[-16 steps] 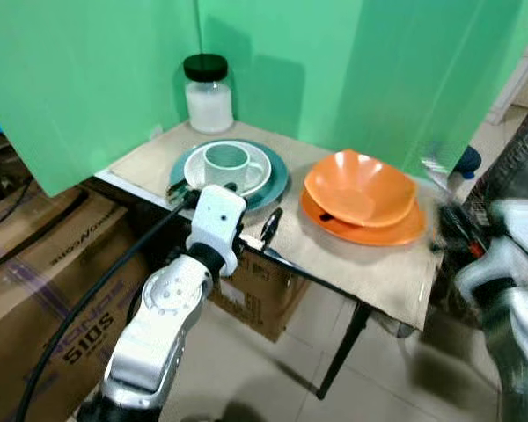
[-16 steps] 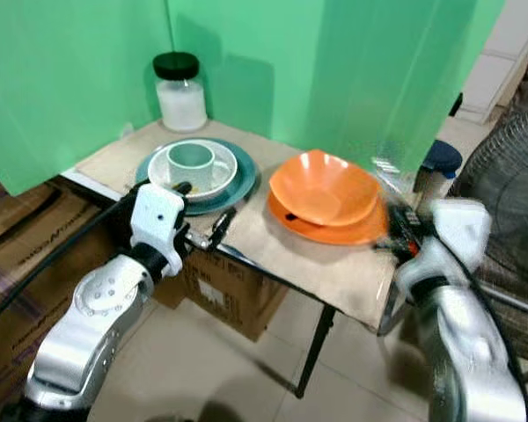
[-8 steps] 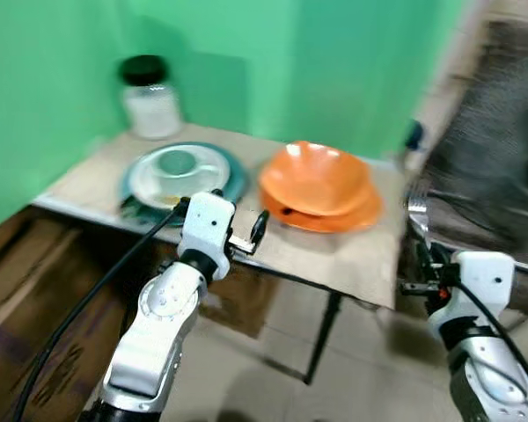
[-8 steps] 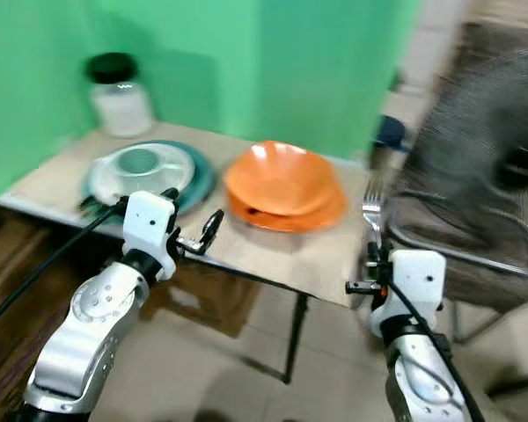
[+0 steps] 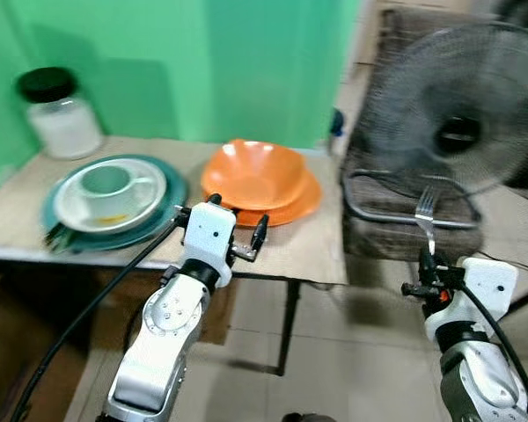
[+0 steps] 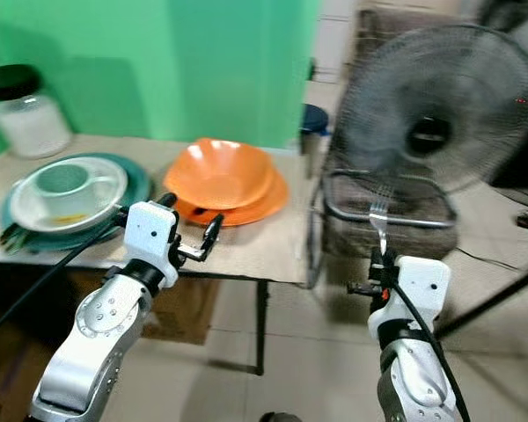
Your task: Setting the table
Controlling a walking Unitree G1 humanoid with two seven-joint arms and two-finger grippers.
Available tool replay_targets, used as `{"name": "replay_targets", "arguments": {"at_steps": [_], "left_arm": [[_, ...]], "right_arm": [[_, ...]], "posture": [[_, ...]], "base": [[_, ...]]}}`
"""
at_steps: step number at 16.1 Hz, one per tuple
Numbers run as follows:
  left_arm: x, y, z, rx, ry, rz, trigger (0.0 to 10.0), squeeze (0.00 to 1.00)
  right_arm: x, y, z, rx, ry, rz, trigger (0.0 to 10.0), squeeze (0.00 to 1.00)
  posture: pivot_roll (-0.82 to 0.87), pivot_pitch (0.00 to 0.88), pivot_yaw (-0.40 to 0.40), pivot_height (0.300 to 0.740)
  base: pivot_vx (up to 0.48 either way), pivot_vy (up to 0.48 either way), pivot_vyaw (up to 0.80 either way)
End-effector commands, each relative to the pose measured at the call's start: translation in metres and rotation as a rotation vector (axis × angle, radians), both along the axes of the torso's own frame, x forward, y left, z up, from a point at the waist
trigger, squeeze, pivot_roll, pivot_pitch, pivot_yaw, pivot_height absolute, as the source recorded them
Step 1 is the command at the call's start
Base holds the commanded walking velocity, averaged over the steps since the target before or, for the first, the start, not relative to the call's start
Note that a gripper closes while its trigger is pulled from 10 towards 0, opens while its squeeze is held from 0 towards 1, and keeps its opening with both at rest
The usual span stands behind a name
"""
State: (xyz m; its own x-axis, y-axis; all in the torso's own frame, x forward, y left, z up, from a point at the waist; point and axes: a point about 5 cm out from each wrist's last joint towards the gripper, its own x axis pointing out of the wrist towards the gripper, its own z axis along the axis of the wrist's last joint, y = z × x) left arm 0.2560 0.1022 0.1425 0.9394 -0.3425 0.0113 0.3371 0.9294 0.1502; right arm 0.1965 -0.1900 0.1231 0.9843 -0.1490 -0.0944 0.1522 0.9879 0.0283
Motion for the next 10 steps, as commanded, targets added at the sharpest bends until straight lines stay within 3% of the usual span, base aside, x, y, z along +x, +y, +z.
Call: {"name": "replay_targets", "arguments": {"at_steps": [1, 3, 4, 8, 10], "left_arm": [[0.0, 0.002, 0.001, 0.0, -0.008, 0.002, 10.0, 0.0], [0.005, 0.03, 0.004, -0.029, 0.008, 0.125, 10.0, 0.0], [0.005, 0.035, 0.004, -0.044, 0.0, 0.147, 10.0, 0.0], [-0.003, 0.041, -0.008, -0.061, 0.073, 0.125, 10.0, 0.0], [-0.009, 0.039, -0.01, -0.055, 0.089, 0.088, 10.0, 0.0]], "right_arm": [[0.001, -0.004, 0.002, -0.019, -0.02, -0.02, 10.0, 0.0], [0.006, -0.009, 0.003, -0.111, -0.066, -0.05, 10.0, 0.0], [0.008, -0.008, 0.001, -0.105, -0.063, -0.036, 10.0, 0.0], [0.012, 0.001, -0.012, 0.025, -0.015, 0.104, 10.0, 0.0], [0.017, -0.001, -0.015, 0.016, -0.024, 0.102, 10.0, 0.0]], "posture": [[0.01, 0.0, -0.016, 0.74], [0.02, 0.0, -0.019, 0.74], [0.02, 0.0, -0.023, 0.74], [0.03, 0.0, -0.032, 0.74], [0.03, 0.0, -0.037, 0.74]], "base": [[0.0, 0.0, -0.8], [0.0, 0.0, -0.79], [0.0, 0.0, -0.79], [0.0, 0.0, -0.8], [0.0, 0.0, -0.8]]}}
